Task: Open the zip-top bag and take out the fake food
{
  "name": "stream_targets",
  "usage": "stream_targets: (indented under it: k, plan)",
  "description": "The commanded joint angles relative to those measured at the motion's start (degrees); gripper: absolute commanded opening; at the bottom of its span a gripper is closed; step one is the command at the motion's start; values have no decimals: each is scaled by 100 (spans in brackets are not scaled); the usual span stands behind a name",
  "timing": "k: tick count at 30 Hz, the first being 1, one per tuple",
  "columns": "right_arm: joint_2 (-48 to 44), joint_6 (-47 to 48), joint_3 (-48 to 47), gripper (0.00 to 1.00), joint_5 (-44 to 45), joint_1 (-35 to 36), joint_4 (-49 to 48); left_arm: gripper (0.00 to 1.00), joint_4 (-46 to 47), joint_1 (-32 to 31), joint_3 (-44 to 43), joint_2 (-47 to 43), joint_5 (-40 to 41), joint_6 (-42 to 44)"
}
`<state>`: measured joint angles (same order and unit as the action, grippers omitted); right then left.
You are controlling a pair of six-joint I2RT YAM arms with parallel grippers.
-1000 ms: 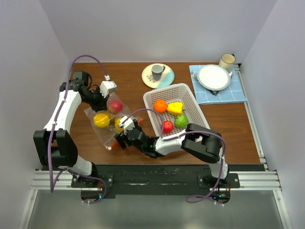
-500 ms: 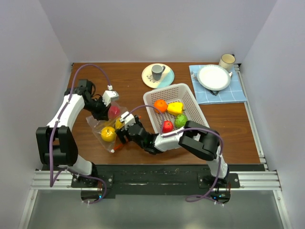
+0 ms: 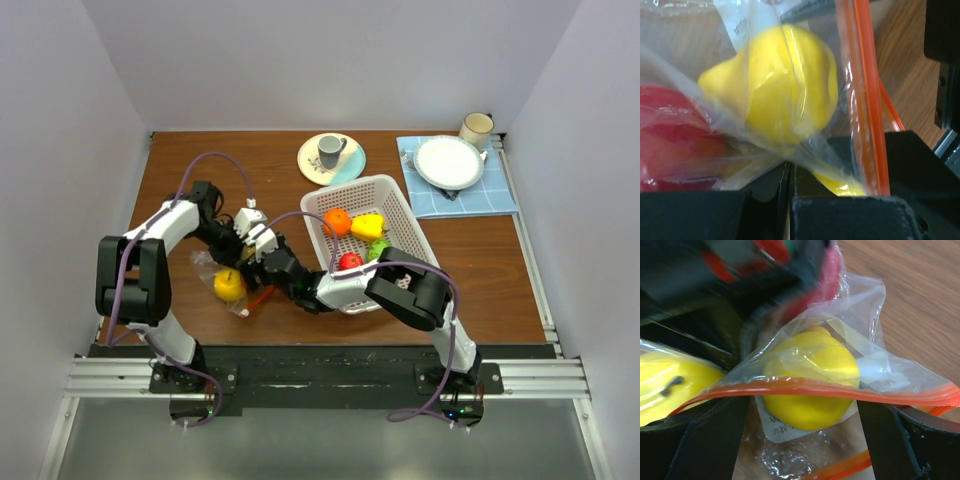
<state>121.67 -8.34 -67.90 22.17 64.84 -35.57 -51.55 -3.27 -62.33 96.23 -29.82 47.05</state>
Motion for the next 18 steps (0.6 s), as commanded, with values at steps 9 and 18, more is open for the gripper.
stream_targets:
  k: [9, 18]
  plan:
    - [322, 78, -295, 84, -195, 3, -187, 0, 339, -192, -43, 257, 249, 6]
    - [-598, 17, 636, 51, -161, -6, -406, 0, 453, -174, 115, 37, 556, 33]
